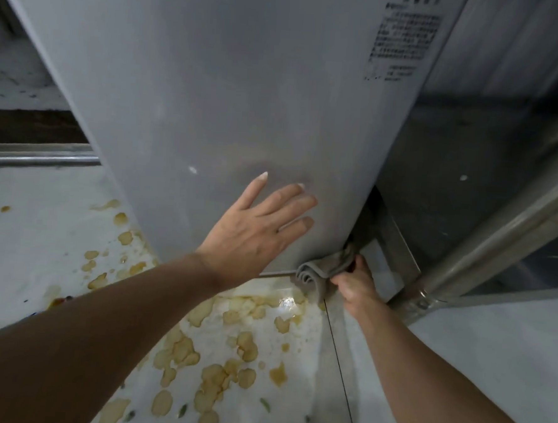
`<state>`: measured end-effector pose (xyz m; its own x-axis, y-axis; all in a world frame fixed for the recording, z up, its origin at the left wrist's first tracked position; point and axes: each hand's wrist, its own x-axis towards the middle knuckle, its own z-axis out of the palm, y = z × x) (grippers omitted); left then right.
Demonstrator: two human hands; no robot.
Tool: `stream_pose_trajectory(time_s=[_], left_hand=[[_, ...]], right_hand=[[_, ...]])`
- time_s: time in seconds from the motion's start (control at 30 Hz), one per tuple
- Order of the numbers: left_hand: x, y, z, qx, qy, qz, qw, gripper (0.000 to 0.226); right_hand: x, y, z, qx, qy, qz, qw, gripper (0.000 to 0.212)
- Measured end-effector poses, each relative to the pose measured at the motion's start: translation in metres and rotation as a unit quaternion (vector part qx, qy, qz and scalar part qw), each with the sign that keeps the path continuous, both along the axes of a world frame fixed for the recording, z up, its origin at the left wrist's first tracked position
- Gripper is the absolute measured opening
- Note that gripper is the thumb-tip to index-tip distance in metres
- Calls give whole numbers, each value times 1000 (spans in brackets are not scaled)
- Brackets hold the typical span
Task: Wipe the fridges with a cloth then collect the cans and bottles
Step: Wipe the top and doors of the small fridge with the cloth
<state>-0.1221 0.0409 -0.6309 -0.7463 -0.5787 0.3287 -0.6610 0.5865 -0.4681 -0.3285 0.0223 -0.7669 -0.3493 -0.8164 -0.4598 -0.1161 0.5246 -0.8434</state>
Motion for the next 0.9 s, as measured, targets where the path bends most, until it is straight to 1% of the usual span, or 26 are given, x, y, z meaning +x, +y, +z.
stream_pose_trajectory(time_s=[0.07,0.13,0.23,0.3,0.43,0.63,0.7,0.83,0.9], left_hand=[[3,-9,4,-25,-37,12,999,51],[9,-18,6,-56,-68,6,996,49],[15,-22,9,-59,-84,-11,995,51],[14,-21,10,-63,-95,-9,993,52],[12,-19,10,-61,-102,-6,993,52],[8,-15,16,-45,-96,-3,994,52],[7,-12,18,-36,-107,-1,994,52],[4,-4,29,-2,-128,38,991,58],[3,-4,28,53,-143,47,987,56]], right_hand=[[-1,-7,0,-10,14,4,1000,70],[-2,-15,3,0,3,1,1000,67],[-4,-20,10,23,-63,-4,998,65],[-4,-21,16,24,-81,-21,996,63],[-1,-20,34,-20,-131,-55,990,64],[1,-16,75,-100,-175,-63,977,65],[2,-16,91,-122,-170,-67,976,63],[3,-17,126,-160,-139,-66,975,59],[4,-19,146,-195,-133,-70,969,55]])
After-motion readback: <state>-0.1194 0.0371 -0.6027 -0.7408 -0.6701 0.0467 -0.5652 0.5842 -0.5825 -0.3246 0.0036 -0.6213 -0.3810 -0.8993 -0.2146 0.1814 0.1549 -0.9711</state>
